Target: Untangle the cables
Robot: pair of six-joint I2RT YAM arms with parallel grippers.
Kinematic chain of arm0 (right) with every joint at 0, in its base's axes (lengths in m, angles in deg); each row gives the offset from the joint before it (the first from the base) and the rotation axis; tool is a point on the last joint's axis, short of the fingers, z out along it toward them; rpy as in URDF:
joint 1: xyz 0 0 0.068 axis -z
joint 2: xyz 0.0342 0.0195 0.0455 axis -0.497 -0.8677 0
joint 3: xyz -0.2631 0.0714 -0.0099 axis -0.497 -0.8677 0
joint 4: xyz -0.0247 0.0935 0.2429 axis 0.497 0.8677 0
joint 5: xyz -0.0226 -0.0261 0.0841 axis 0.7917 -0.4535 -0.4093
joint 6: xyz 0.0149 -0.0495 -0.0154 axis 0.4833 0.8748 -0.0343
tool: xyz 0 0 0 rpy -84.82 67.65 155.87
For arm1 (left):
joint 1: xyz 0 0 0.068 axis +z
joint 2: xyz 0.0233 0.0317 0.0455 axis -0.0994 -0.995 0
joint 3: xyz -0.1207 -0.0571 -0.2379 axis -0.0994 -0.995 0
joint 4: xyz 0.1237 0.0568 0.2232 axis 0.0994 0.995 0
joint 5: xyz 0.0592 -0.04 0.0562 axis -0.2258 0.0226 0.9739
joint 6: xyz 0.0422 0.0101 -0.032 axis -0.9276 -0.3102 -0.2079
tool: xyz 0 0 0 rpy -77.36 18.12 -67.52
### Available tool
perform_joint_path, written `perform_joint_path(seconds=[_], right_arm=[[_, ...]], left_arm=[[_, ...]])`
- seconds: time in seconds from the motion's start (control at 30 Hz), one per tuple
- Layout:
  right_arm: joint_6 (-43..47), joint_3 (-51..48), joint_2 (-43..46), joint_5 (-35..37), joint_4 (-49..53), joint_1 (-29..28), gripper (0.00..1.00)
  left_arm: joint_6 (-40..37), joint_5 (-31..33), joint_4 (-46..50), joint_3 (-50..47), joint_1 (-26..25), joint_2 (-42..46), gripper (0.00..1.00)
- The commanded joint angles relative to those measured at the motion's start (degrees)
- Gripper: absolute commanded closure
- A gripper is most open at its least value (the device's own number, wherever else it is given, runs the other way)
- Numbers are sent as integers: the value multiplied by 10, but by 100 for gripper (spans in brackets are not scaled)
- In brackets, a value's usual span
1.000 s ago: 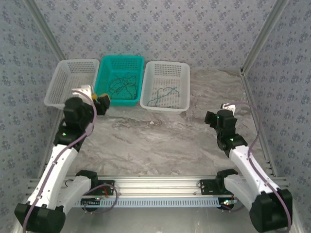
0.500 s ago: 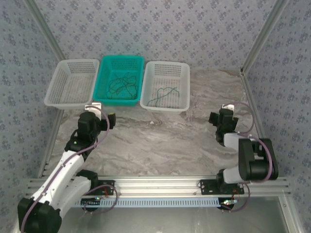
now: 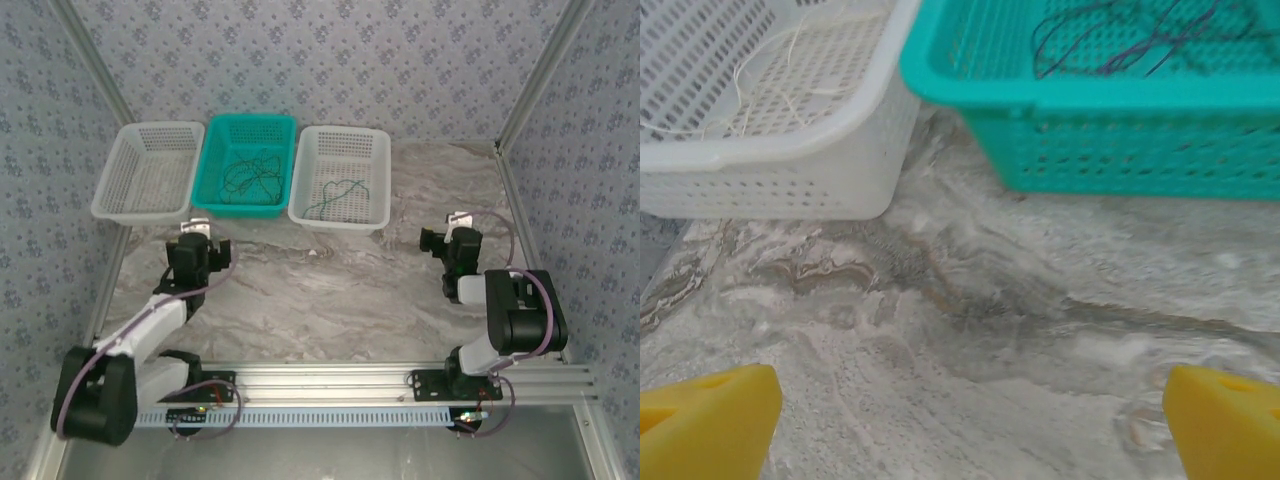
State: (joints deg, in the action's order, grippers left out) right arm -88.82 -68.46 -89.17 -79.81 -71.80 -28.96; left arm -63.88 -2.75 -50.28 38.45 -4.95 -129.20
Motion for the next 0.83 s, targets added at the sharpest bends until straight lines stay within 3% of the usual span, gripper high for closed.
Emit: perform_joint_path(seconds=[0.0, 0.13, 0.17, 0.23, 0.8], right_arm=[[9, 5, -1, -8, -17, 1, 0], [9, 5, -1, -9, -17, 2, 0], [9, 5, -1, -9, -17, 2, 0], [9, 5, -1, -10, -17, 2, 0], [9, 5, -1, -13, -17, 3, 0]], left_arm=[[-23, -55, -173, -27, 45, -59, 2], [6, -129, -306, -18, 108, -149, 2], [24, -147, -287, 0, 128, -174, 2], [-7, -205, -353, 2, 125, -241, 2], [-9, -205, -316, 11, 121, -230, 0]])
